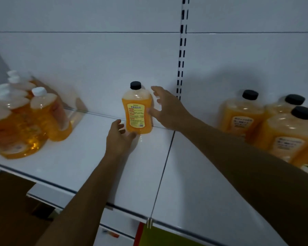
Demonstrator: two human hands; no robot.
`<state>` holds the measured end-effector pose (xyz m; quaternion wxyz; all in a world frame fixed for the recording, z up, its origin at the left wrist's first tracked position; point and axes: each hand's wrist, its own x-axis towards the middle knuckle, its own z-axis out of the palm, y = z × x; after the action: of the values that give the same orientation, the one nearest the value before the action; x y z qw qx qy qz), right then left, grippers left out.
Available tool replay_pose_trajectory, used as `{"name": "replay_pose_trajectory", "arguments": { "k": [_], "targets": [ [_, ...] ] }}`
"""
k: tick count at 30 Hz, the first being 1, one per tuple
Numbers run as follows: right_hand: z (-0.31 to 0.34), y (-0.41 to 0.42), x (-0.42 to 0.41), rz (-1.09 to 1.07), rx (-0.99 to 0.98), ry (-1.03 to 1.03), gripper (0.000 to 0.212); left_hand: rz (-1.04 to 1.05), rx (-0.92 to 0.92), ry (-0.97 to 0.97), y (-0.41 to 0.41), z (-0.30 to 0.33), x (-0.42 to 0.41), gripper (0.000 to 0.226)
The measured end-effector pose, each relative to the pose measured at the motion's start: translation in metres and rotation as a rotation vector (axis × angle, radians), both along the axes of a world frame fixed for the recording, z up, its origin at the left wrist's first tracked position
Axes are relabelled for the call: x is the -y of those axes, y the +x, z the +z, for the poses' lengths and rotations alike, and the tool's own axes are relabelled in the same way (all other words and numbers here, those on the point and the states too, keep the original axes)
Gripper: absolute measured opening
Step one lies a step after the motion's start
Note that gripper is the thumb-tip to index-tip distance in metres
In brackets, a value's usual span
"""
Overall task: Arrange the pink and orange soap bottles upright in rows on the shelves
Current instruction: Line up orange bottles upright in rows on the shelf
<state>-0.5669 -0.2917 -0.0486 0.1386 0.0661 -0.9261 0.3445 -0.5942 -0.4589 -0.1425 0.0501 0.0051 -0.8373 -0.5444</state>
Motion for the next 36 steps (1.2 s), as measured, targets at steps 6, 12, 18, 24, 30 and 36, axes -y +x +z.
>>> {"name": "replay_pose_trajectory", "arguments": {
  "k": [6, 12, 18, 24, 30, 36],
  "targets": [
    [-0.013, -0.019, 0.015, -0.033, -0.045, -0.112, 0.053, -0.216, -0.048, -0.043, -0.013, 0.002, -0.001, 0.057],
    [-0.016, -0.005, 0.01, -0.098, -0.082, -0.162, 0.046, -0.272, -0.057, -0.144, 0.002, 0.002, -0.01, 0.064],
    [-0.012, 0.026, 0.003, -0.207, -0.184, -0.141, 0.033, -0.252, -0.082, -0.079, 0.043, 0.007, -0.04, 0.109],
    [0.007, 0.072, -0.013, -0.265, -0.205, -0.17, 0.038, -0.203, -0.068, 0.173, 0.088, 0.012, -0.081, 0.102],
    [0.027, 0.107, -0.079, -0.135, 0.01, -0.342, 0.062, -0.595, 0.139, 0.364, 0.103, 0.023, -0.081, 0.088],
    [0.044, 0.139, -0.115, 0.031, 0.126, -0.512, 0.055, -0.967, 0.419, 0.784, 0.117, 0.025, -0.102, 0.095]
  ]
}}
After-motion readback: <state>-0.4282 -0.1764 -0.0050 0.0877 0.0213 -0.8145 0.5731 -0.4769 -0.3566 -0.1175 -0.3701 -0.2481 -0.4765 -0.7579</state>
